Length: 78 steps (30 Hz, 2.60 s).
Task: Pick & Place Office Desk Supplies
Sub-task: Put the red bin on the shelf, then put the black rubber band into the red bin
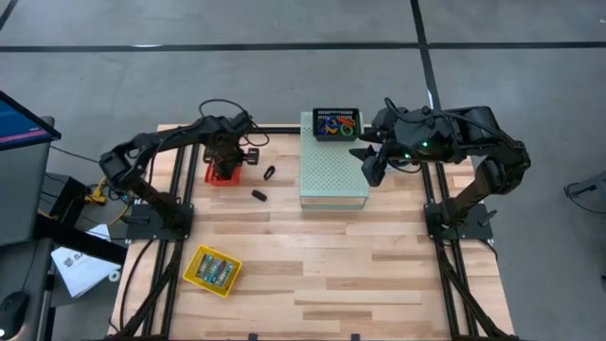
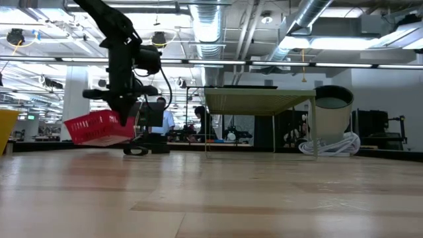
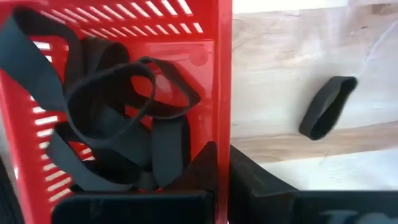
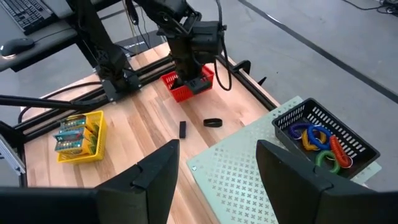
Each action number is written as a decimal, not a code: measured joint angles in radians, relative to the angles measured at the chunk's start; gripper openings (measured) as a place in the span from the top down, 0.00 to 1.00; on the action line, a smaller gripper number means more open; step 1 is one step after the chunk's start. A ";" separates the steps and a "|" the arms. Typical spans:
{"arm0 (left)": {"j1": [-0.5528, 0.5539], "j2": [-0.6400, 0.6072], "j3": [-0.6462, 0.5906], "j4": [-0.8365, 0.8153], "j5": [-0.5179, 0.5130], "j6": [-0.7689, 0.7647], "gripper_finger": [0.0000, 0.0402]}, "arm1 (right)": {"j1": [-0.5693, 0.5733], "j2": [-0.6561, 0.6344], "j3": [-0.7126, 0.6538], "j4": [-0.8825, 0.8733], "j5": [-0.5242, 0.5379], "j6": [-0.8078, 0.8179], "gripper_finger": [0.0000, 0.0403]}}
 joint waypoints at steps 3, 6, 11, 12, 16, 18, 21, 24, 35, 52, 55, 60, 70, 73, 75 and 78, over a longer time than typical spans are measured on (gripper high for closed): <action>-0.002 0.012 -0.001 0.014 -0.024 0.023 0.99 | -0.003 0.000 0.000 0.001 0.011 0.000 0.48; -0.001 0.013 -0.001 0.070 -0.030 0.024 0.93 | -0.003 0.000 0.000 0.010 0.017 0.000 0.48; 0.013 0.013 -0.001 0.124 0.016 0.026 0.72 | -0.003 0.000 0.000 0.018 0.018 0.000 0.48; 0.014 0.013 -0.001 0.128 0.016 0.026 0.67 | -0.003 0.000 0.000 0.018 0.018 0.002 0.48; 0.013 0.003 -0.001 0.147 0.017 0.054 0.49 | -0.002 0.000 0.000 0.018 0.018 0.008 0.48; 0.004 -0.016 -0.001 0.181 0.032 0.083 0.43 | -0.002 0.000 0.000 0.018 0.018 0.011 0.48; -0.009 -0.068 0.002 0.213 0.074 0.147 0.39 | -0.002 0.000 0.000 0.018 0.018 0.011 0.48; -0.044 -0.124 0.003 0.258 0.148 0.222 0.42 | -0.002 0.000 0.000 0.018 0.018 0.018 0.48; -0.272 -0.034 0.008 0.241 0.129 0.278 0.59 | -0.002 0.000 0.000 0.019 0.018 0.018 0.48; -0.219 0.308 0.237 0.122 -0.004 0.472 0.50 | -0.003 0.000 0.000 0.018 0.018 0.061 0.48; -0.211 0.331 0.237 0.117 -0.003 0.479 0.50 | -0.003 0.000 0.000 0.018 0.018 0.063 0.48; -0.211 0.341 0.237 0.119 -0.003 0.493 0.54 | -0.003 0.000 0.000 0.018 0.018 0.063 0.48; -0.213 0.341 0.236 0.147 -0.004 0.501 0.64 | -0.003 0.001 0.000 0.018 0.019 0.067 0.48; -0.213 0.341 0.235 0.147 -0.004 0.498 0.62 | -0.002 0.000 0.000 0.018 0.019 0.069 0.48; -0.213 0.341 0.225 0.158 -0.004 0.495 0.60 | -0.002 0.000 0.000 0.018 0.019 0.076 0.48; -0.220 0.341 0.188 0.158 0.015 0.490 0.58 | -0.002 0.000 0.000 0.018 0.019 0.078 0.48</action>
